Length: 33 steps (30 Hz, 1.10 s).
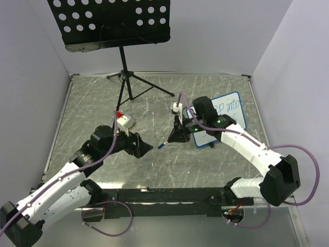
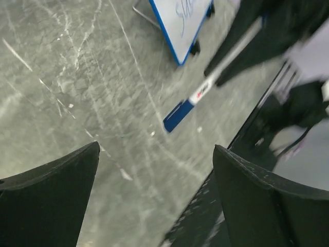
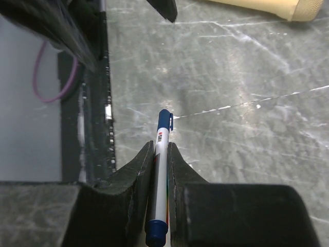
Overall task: Write a sentence on the whiteboard
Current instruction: Pass from the right arm to the left
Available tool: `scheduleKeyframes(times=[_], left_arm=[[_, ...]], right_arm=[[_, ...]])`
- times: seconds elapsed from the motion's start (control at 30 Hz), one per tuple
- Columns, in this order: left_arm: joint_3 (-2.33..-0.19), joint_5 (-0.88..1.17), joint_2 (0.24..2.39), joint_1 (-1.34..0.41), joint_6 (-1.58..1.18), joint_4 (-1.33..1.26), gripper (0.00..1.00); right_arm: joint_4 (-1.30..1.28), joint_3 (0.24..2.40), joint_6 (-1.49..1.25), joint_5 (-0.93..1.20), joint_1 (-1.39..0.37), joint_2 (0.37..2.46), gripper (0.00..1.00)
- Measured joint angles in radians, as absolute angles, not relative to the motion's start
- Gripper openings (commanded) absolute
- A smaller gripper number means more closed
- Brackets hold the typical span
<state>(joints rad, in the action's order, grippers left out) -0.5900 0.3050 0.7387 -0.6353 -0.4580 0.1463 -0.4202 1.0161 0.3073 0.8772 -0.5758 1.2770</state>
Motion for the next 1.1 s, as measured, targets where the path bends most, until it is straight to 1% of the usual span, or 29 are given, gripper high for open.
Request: scheduleKeyframes(times=[0.13, 0.33, 0.5, 0.63, 0.7, 0.8, 0.83, 0.9, 0.93, 0.97, 1.1], left_arm=[[-0.590, 0.322, 0.772, -0.712, -0.267, 0.136, 0.93], [-0.590, 0.240, 0.850, -0.898, -0.133, 0.047, 0.81], [-0.597, 0.121, 0.937, -0.959, -0.078, 0.014, 0.66], [-0.627, 0.069, 0.999, -0.977, -0.046, 0.005, 0.56], [-0.644, 0.050, 1.026, -0.985, -0.034, -0.003, 0.54], [-0.659, 0.041, 1.051, -0.992, -0.013, -0.024, 0.38], [-0.663, 0.039, 1.061, -0.993, -0.008, -0.031, 0.27], [-0.675, 0.044, 1.082, -0.995, -0.001, -0.038, 0.17], [-0.680, 0.046, 1.094, -0.998, 0.002, -0.041, 0.07], [-0.686, 0.047, 1.103, -1.002, 0.006, -0.041, 0.01], [-0.691, 0.055, 1.115, -1.004, 0.007, -0.041, 0.01]], right_arm=[[-0.490, 1.085, 0.264, 0.910, -0.558, 1.311, 0.00], [-0.529, 1.110, 0.200, 0.937, -0.540, 1.332, 0.00], [-0.546, 1.113, 0.170, 0.965, -0.525, 1.354, 0.00], [-0.546, 1.113, 0.150, 0.984, -0.523, 1.361, 0.00], [-0.546, 1.113, 0.144, 0.991, -0.523, 1.362, 0.00], [-0.545, 1.113, 0.134, 1.004, -0.521, 1.363, 0.00], [-0.545, 1.113, 0.130, 1.009, -0.519, 1.364, 0.00], [-0.539, 1.113, 0.128, 1.008, -0.517, 1.365, 0.00], [-0.534, 1.113, 0.127, 1.008, -0.516, 1.367, 0.00], [-0.535, 1.113, 0.124, 1.009, -0.511, 1.369, 0.00], [-0.533, 1.113, 0.112, 1.007, -0.506, 1.378, 0.00]])
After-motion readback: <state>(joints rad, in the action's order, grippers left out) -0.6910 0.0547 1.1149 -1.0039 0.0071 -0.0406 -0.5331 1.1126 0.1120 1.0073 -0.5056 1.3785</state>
